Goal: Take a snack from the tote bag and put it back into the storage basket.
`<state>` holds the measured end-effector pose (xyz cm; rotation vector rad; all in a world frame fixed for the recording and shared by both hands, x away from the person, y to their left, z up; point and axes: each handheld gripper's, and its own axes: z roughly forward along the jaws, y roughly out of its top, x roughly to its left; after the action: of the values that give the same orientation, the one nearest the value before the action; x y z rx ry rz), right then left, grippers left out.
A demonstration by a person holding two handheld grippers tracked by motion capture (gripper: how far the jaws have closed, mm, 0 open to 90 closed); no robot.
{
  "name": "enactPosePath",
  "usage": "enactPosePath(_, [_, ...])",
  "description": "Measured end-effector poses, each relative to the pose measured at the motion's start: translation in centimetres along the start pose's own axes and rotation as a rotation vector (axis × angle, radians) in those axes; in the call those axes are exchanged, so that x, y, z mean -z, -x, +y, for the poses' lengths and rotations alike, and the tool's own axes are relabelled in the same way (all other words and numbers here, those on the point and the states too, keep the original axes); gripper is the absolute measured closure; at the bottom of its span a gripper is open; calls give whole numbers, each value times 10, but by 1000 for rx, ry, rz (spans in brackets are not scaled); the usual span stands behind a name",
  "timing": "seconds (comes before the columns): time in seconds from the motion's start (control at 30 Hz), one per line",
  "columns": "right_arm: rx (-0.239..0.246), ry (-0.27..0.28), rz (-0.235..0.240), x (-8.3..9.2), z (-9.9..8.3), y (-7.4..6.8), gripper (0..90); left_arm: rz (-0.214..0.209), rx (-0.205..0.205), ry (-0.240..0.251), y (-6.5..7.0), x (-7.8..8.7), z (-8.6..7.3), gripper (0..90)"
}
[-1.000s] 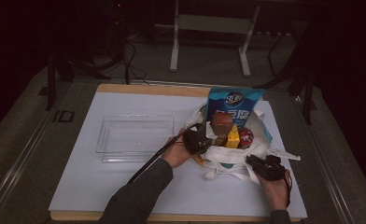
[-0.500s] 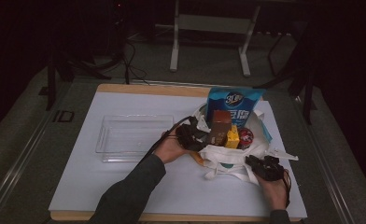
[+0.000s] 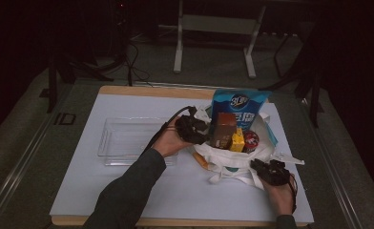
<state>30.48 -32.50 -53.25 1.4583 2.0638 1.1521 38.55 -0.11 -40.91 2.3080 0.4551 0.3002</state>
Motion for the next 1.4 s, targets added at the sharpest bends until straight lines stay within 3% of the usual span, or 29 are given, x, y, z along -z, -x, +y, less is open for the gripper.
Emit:
enactPosePath(0.13, [-4,4,6,0,-1,1,748,11,-12,-2,-2,3,6,557])
enactPosePath(0.2, [-10,3,10,0,-1,1,748,-5,2,6,-4,3,9,540])
enactPosePath(0.5, [-10,4,9,0,-1,1,748,-36,-22,0,-6,5,18,444])
enactPosePath(0.7, [-11,5,12,0,-1,2,748,-66,-29,-26,-9,0,21,455])
enactPosePath(1.03, [-27,7,19,0,-2,2,748,-64,-22,-57,-13,-6,24,447])
enactPosePath(1.4, [-32,9,24,0,-2,3,748,-78,-24,-52,-15,-6,33,399])
